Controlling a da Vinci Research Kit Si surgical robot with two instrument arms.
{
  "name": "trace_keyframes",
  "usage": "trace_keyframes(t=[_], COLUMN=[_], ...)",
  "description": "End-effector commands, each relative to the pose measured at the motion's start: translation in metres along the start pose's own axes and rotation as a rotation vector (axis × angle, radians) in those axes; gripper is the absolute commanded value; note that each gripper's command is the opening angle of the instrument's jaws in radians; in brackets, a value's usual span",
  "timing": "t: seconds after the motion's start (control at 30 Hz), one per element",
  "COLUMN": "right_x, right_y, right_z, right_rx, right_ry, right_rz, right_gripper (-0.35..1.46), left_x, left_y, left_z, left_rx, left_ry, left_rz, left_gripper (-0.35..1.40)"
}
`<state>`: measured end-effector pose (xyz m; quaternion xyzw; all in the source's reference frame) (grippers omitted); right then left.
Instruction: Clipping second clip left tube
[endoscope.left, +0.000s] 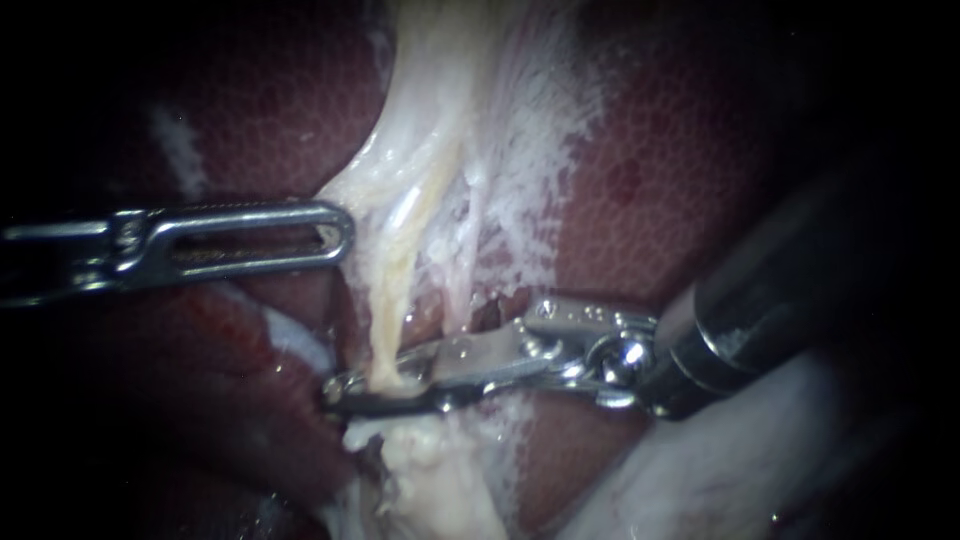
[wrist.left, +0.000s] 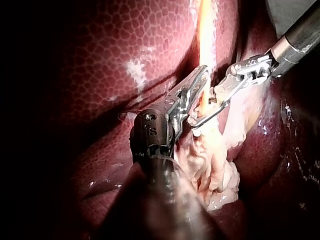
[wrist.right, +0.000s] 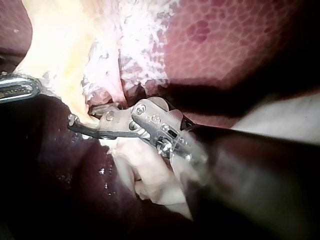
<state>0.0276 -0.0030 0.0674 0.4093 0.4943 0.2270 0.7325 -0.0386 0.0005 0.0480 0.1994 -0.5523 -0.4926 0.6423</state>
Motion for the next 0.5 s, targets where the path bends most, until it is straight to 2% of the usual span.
trace_keyframes(t=[0.03, 0.5], right_x=[0.0000, -0.0002], right_y=[-0.0001, -0.0004], right_z=[0.0000, 0.0000], right_rx=[0.000, -0.003], right_ry=[0.000, -0.006], right_rz=[-0.001, 0.004], right_gripper=[-0.35, -0.35], left_x=[0.0000, 0.0000], left_y=[0.0000, -0.0001], left_z=[0.0000, 0.0001], left_rx=[0.000, 0.000], left_ry=[0.000, 0.000], left_rz=[0.000, 0.000], left_gripper=[-0.33, -0.33])
